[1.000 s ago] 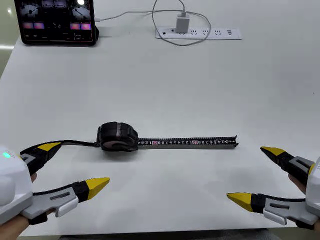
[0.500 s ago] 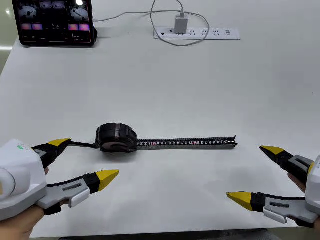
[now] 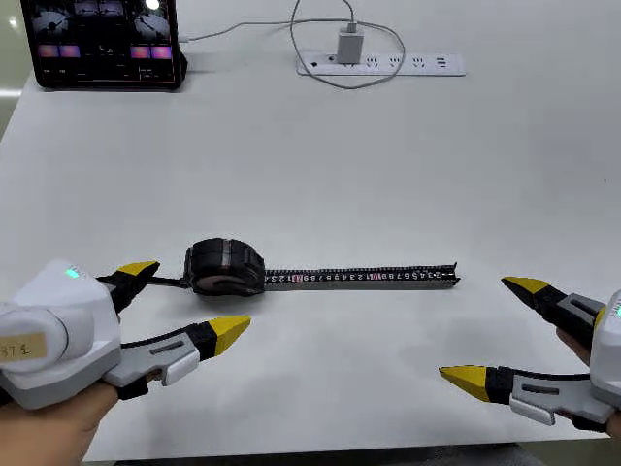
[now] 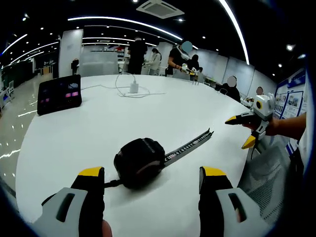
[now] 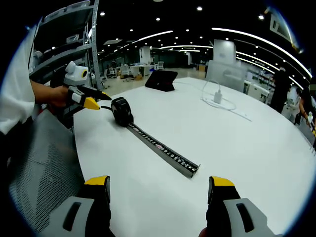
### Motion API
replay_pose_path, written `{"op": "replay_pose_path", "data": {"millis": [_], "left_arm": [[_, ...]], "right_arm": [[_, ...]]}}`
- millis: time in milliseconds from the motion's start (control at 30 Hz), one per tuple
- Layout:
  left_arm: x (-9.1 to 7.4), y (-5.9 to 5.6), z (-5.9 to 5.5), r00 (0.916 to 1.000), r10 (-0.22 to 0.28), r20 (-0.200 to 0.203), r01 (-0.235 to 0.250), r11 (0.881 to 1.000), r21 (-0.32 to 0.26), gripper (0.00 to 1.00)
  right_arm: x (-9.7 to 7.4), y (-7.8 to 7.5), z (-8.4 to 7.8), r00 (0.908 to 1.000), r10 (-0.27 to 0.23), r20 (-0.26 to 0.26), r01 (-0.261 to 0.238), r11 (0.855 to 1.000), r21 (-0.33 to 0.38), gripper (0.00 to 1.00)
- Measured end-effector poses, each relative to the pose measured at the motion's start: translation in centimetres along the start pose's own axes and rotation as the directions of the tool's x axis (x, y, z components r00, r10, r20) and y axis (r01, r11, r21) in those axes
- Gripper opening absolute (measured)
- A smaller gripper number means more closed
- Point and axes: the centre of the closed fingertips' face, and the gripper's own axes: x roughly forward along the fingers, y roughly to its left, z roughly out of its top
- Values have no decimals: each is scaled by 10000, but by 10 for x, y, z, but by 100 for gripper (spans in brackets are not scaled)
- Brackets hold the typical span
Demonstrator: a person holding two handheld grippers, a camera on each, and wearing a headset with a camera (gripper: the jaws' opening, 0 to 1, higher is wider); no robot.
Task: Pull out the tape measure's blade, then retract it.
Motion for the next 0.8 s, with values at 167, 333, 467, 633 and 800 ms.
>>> {"op": "replay_pose_path", "data": {"millis": [167,333,467,633,800], "left_arm": [[8,0,0,9999,138,98,-135,9996,-236,76],[14,-1,2,9993,286,243,-277,9989,-370,76],[20,-5,4,9989,172,431,-137,9967,-799,76],[23,-5,2,9984,326,465,-284,9956,-891,76],[28,-5,3,9981,400,465,-355,9951,-923,77]], "right_arm": [[0,-2,-1,10000,-12,0,12,10000,17,80],[0,-2,-2,10000,-1,-31,2,10000,27,80],[0,-1,-1,9999,109,-44,-108,9999,97,80],[0,-4,-1,9999,117,-43,-116,9999,127,80],[1,-4,0,9999,106,-88,-105,9999,113,80]]}}
